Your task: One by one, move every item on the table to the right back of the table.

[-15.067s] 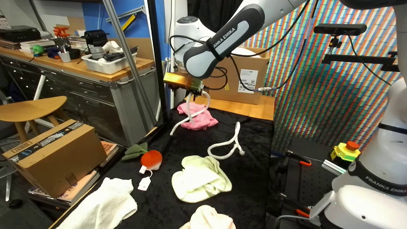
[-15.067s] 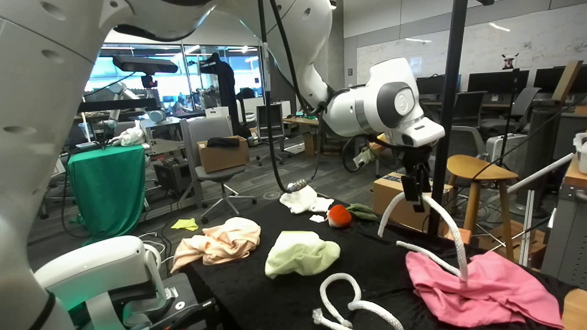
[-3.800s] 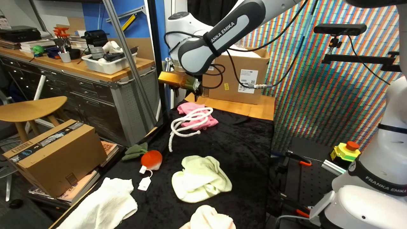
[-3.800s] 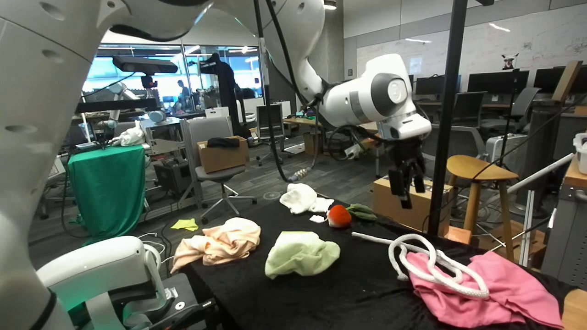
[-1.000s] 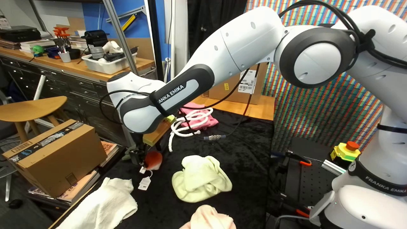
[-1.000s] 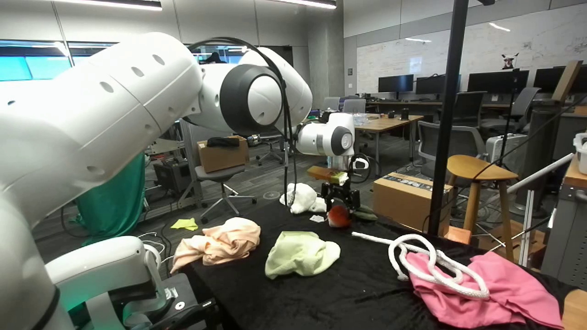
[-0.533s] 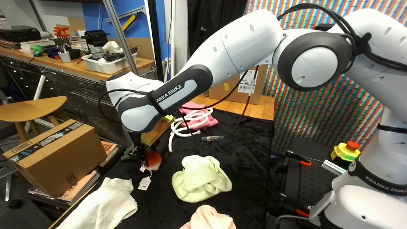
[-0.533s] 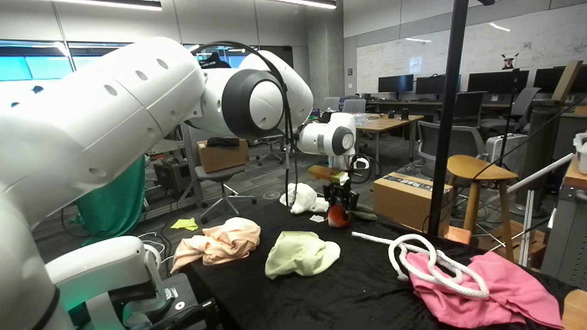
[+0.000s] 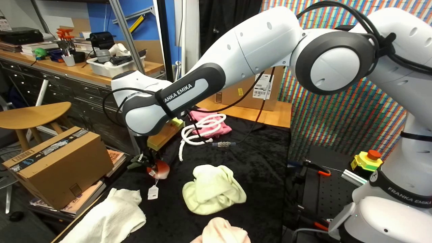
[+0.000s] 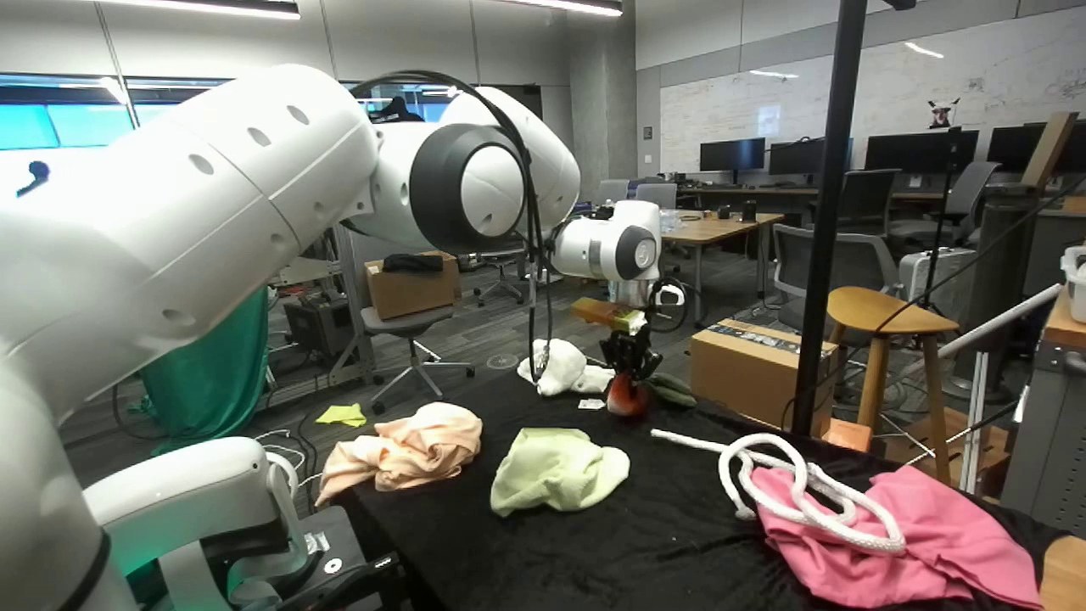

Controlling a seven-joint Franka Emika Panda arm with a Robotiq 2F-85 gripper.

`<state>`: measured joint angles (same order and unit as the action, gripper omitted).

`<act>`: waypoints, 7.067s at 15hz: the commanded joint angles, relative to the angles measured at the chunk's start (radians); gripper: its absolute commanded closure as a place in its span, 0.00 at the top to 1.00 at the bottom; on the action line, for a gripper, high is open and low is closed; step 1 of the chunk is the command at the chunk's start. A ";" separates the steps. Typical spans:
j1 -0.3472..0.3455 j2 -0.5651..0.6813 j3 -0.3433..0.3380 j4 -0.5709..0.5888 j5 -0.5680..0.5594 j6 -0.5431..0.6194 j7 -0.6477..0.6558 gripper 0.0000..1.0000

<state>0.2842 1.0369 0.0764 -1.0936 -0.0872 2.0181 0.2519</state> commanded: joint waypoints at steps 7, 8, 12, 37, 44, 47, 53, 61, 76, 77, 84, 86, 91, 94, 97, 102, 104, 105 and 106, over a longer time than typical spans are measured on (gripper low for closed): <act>-0.095 -0.273 -0.018 -0.319 0.082 0.137 0.066 0.13; -0.103 -0.300 -0.028 -0.359 0.092 0.165 0.080 0.13; -0.128 -0.430 -0.077 -0.543 0.113 0.280 0.158 0.13; -0.060 -0.548 -0.351 -0.864 -0.013 0.625 1.131 0.19; -0.041 -0.546 -0.361 -0.853 -0.119 0.581 1.300 0.62; -0.038 -0.552 -0.355 -0.852 -0.149 0.564 1.319 0.86; -0.029 -0.573 -0.343 -0.852 -0.192 0.520 1.330 1.00; 0.018 -0.694 -0.212 -0.848 -0.313 0.406 1.174 1.00; 0.142 -0.287 0.063 -0.250 -0.223 0.201 0.551 1.00; 0.148 -0.252 0.067 -0.215 -0.205 0.194 0.491 1.00; 0.161 -0.031 0.132 0.076 -0.130 0.060 0.084 1.00; 0.159 0.018 0.168 0.153 -0.124 0.014 -0.019 1.00; 0.157 0.130 0.239 0.309 -0.085 -0.079 -0.217 1.00; 0.154 0.182 0.257 0.367 -0.067 -0.124 -0.279 1.00; 0.171 0.206 0.201 0.391 -0.001 -0.137 -0.321 1.00; 0.186 0.261 0.163 0.474 0.034 -0.082 -0.320 1.00; 0.182 0.258 0.177 0.470 -0.005 -0.054 -0.311 1.00; 0.187 0.260 0.174 0.474 -0.010 -0.045 -0.312 1.00; 0.194 0.258 0.168 0.471 -0.022 -0.034 -0.314 1.00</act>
<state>0.4555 1.2583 0.2547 -0.6940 -0.0911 1.9567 -0.0491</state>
